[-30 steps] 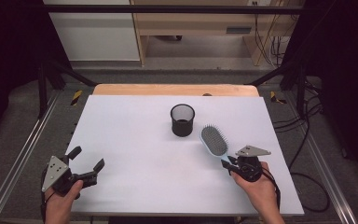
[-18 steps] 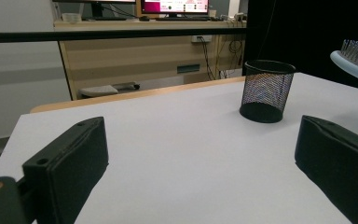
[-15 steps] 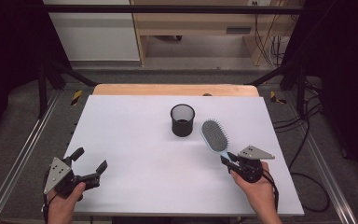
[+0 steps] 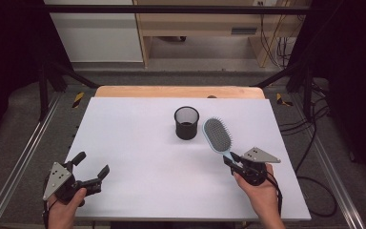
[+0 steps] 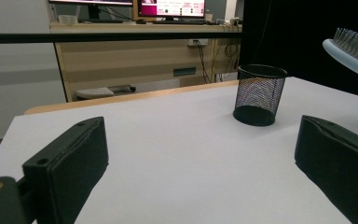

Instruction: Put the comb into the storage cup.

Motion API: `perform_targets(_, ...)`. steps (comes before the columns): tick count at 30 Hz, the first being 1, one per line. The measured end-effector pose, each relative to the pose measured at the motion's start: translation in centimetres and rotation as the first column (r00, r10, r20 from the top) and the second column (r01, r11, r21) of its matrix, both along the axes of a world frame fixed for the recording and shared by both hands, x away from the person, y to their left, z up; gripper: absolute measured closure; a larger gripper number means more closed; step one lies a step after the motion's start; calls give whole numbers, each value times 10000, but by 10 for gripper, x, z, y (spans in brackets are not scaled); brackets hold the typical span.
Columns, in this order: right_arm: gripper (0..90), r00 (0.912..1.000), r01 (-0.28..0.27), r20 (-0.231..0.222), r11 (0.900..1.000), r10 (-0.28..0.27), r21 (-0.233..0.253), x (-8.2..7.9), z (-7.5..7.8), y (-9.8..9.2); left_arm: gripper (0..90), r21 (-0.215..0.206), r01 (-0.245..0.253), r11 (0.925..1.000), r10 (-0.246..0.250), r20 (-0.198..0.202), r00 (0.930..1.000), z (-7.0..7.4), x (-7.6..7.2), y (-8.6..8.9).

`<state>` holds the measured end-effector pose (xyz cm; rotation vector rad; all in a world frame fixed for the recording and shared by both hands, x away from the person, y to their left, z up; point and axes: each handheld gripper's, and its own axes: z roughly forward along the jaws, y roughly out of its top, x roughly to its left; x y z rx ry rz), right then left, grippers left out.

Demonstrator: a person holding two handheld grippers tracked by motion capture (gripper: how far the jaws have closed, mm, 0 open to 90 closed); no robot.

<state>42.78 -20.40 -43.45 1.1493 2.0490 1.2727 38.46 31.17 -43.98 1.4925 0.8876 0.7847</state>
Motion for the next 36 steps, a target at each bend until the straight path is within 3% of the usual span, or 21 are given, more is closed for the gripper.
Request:
perform_targets(10, 694, 9961, -361, 809, 9992, 345, 176, 3, 15, 14, 26, -227, 262, 9994, -255, 291, 9993, 15, -2, -14)
perform_targets(18, 694, 9877, -724, 1414, 9966, 663, 386, 12, 32, 29, 27, 111, 824, 9965, -830, 683, 9942, 47, 15, -43)
perform_targets(22, 694, 9856, -844, 1514, 9948, 750, 564, 16, 35, 41, 27, -72, 1015, 9948, -1006, 836, 9914, 60, 23, -55)
perform_targets(28, 694, 9818, -1008, 1706, 9900, 830, 984, 21, 37, 62, 26, -272, 1302, 9911, -1271, 949, 9873, 73, 39, -74)
perform_targets(32, 694, 9796, -1168, 1750, 9885, 987, 962, 27, 38, 78, 27, -394, 1496, 9880, -1449, 1037, 9840, 80, 46, -87)
perform_targets(36, 694, 9759, -1279, 1882, 9882, 1102, 846, 30, 39, 91, 27, -457, 1701, 9844, -1660, 827, 9827, 81, 50, -98)
